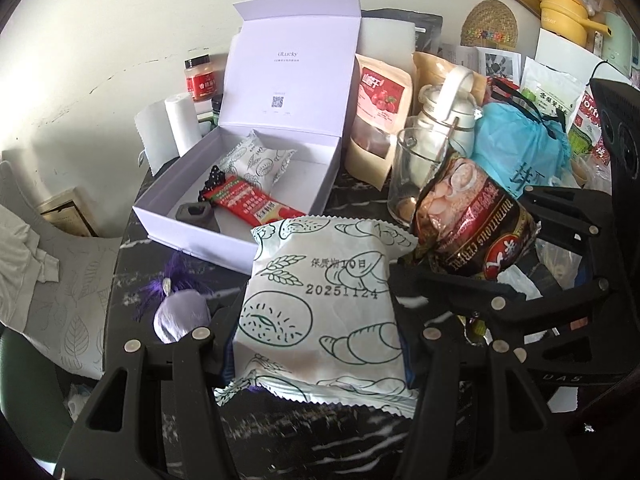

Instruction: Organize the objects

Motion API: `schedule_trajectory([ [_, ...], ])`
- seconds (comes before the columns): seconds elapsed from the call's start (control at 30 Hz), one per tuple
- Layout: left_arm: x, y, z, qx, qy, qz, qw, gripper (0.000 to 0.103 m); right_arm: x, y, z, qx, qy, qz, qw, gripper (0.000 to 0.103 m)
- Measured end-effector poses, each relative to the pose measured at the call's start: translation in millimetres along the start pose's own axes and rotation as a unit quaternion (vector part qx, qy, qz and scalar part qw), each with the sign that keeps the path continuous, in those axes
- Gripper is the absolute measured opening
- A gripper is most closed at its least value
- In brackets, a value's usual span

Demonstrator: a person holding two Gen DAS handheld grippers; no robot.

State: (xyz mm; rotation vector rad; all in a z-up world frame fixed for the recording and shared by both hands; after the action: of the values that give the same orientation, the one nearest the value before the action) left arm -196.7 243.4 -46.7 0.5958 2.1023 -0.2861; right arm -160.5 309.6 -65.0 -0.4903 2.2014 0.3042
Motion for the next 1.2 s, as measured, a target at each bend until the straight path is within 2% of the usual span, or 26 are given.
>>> schedule_trajectory([
  [0.6, 34.3, -44.4, -71.7, 0.01, -0.002, -0.015, 0.9998, 0.056, 41.2, 28.0, -59.4, 0.001, -0.003, 0.0, 1.0, 0.047],
  [1.2, 70.8, -94.8, -130.1, 0.019, 0.002, -0.033, 0.9993, 0.056, 79.7, 59.9, -119.0, 0.014, -0.007, 0.013, 1.0, 0.047],
])
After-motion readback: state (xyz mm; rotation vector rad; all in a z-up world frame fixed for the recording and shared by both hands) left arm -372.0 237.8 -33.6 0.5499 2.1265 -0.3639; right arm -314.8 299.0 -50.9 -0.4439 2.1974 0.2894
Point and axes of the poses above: each gripper's, at about its wrist camera, not at the fingertips, and x roughly the way its jaws point, y to its right, z to its underside, the point moved 10 cm from there along x, roughly the way its jaws point, and after that the axes turned 8 degrees about -y, right-handed, at the moved point
